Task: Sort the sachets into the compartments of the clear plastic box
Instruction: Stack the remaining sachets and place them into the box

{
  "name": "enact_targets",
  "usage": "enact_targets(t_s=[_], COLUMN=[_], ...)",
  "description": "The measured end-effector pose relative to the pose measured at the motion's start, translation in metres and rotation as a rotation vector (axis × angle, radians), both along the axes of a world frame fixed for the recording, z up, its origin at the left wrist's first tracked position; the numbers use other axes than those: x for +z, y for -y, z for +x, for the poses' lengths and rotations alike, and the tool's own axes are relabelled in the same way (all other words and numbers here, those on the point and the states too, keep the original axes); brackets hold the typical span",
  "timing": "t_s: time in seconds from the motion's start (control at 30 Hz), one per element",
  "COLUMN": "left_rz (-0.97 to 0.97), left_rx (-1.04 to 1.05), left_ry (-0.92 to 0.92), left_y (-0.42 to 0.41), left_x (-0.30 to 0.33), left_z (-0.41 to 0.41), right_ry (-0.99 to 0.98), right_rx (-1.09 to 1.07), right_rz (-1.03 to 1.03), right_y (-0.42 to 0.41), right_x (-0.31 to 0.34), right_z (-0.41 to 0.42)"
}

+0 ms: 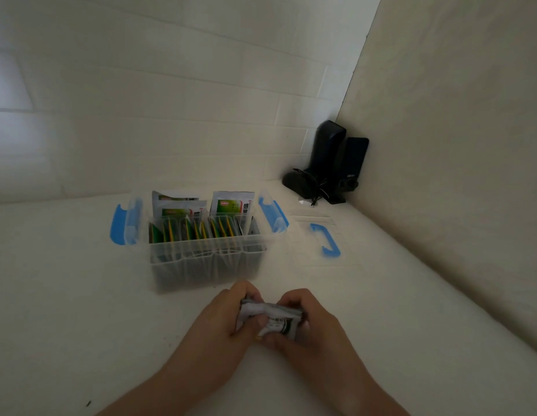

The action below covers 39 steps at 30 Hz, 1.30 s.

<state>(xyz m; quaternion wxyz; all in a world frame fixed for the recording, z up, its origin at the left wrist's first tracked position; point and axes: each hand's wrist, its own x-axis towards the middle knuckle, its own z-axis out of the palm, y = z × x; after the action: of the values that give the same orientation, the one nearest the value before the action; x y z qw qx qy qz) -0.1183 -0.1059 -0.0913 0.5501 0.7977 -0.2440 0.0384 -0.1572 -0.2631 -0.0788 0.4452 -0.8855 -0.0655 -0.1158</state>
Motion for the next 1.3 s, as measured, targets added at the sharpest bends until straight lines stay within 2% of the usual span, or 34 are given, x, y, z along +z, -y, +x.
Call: enact_targets(t_s=[0.1,0.23,0.4,0.5,0.67,0.8,0.87,0.9,0.97,1.03,1.1,1.2,1.3], left_rz=[-0.157,-0.477,-0.824,-0.838,-0.567,-0.633,-0.537,-0.444,-0.179,0.267,0.629,0.813,0.874], left_rx=[0.017,-0.080,-0.149,-0.153,-0.171,-0.119,-0.079,-0.055,0.009,0.047,-0.055,-0.329,-0.447], left_ry=[-0.104,-0.310,-0.579,-0.568,-0.369,-0.371,-0.298,-0.257,-0.188,0.027,0.254,0.343,0.369], left_y=[-0.002,0.001,0.015,0.015,0.004,0.001,-0.001,-0.003,-0.008,-0.016,-0.022,-0.022,-0.017], left_x=[0.016,0.039,0.062,0.088,0.131,0.146,0.146,0.144,0.138,0.129,0.122,0.115,0.107], left_z=[-0.003,-0.012,-0.020,-0.014,0.027,0.063,0.077,0.084,0.097,0.108,0.116,0.122,0.124], right_ry=[0.029,-0.054,0.147,0.207,0.220,0.061,-0.042,-0.071,-0.076,-0.050,-0.075,-0.119,-0.159], right_rx=[0.014,0.172,0.110,0.071,-0.026,-0.105,-0.126,-0.149,-0.213,-0.229,-0.220,-0.234,-0.240], right_rz=[0.140,0.403,0.428,0.515,0.673,0.803,0.833,0.793,0.576,0.284,0.047,-0.072,-0.086], right_y=[-0.002,-0.007,-0.029,-0.038,-0.035,-0.037,-0.039,-0.038,-0.034,-0.027,-0.025,-0.024,-0.022], right_x=[0.016,0.030,0.045,0.071,0.118,0.134,0.133,0.131,0.126,0.121,0.118,0.116,0.121], right_z=[-0.006,-0.014,-0.015,-0.006,0.033,0.068,0.081,0.088,0.098,0.105,0.108,0.111,0.113])
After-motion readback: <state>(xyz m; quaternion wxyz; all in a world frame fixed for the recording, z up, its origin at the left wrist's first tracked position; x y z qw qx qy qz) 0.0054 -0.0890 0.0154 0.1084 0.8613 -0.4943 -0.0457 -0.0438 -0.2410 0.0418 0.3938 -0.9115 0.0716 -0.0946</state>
